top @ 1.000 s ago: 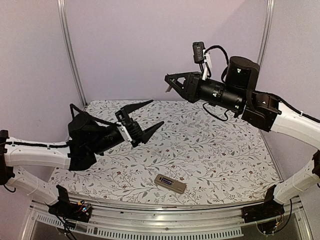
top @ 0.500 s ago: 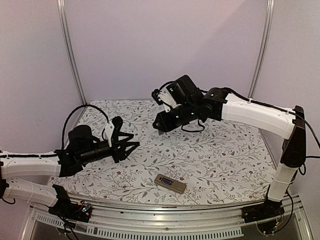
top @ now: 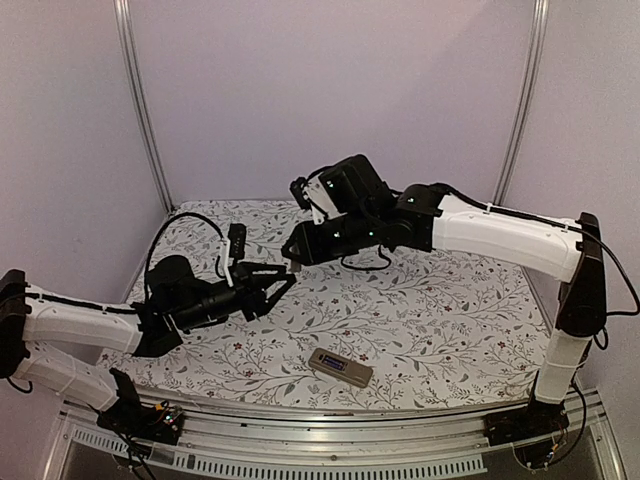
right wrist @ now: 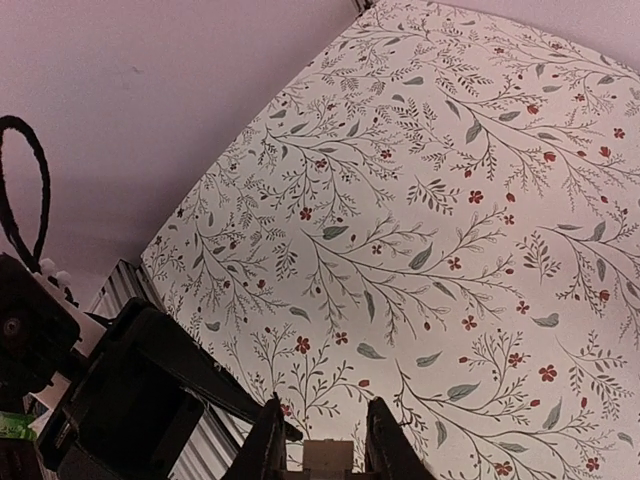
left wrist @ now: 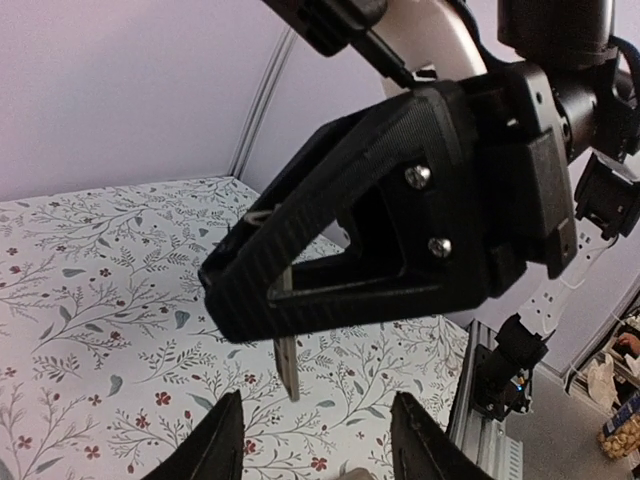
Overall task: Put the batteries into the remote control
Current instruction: Pass from the right arm to the left
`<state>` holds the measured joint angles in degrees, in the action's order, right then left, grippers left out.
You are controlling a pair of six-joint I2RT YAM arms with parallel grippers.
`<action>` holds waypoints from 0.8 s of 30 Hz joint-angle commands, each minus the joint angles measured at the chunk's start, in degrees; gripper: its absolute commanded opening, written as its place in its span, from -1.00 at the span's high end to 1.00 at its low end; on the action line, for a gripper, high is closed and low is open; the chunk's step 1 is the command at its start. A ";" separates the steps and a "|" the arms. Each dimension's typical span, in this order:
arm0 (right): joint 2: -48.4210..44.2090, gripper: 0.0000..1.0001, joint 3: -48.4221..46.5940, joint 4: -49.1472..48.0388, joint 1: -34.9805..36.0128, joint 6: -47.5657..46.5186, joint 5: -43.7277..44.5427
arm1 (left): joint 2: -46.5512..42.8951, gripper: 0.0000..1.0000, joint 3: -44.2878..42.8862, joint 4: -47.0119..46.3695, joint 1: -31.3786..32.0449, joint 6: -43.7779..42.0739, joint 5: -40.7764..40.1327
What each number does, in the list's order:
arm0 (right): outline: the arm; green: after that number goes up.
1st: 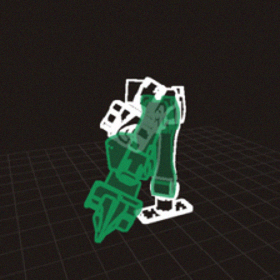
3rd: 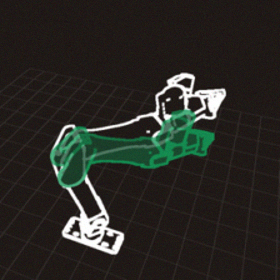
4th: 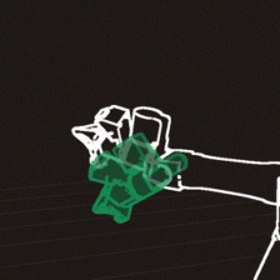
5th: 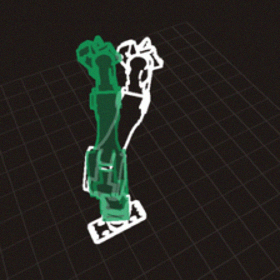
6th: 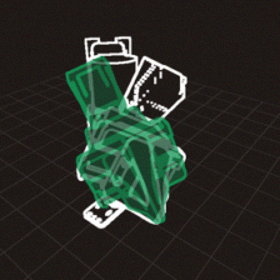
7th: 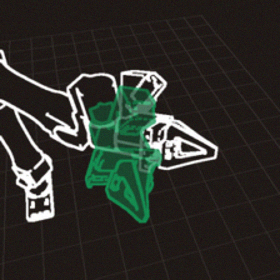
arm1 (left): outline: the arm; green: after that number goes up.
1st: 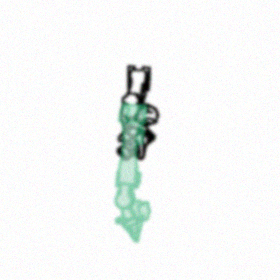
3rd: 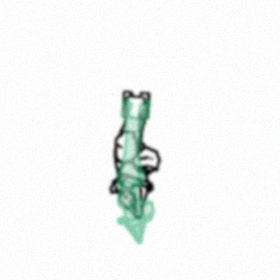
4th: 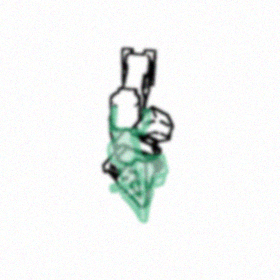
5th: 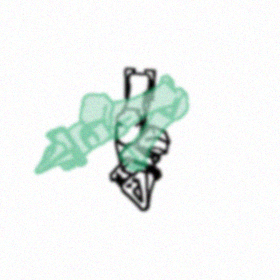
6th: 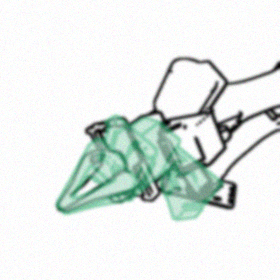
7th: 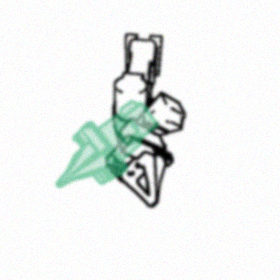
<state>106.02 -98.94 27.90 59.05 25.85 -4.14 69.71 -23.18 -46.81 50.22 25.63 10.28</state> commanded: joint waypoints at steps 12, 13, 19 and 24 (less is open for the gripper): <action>1.74 1.00 -1.96 -2.04 1.86 -0.52 -1.89 | 4.95 0.93 -3.30 -3.18 0.46 2.18 -5.29; 1.74 1.00 -1.92 -2.06 1.86 -0.61 -2.03 | 4.99 1.00 -3.45 -3.23 0.41 2.19 -5.17; 2.02 0.26 -1.84 -2.91 1.86 -0.04 -3.18 | 4.83 1.00 -3.74 -4.55 0.43 1.70 -4.79; -1.13 -0.98 0.96 -7.92 1.77 -0.89 -0.99 | 4.05 1.00 -3.73 -6.24 0.48 -0.32 -7.40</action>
<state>107.11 -99.39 24.84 60.71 25.93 -5.72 74.39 -26.00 -50.63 50.61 27.16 5.21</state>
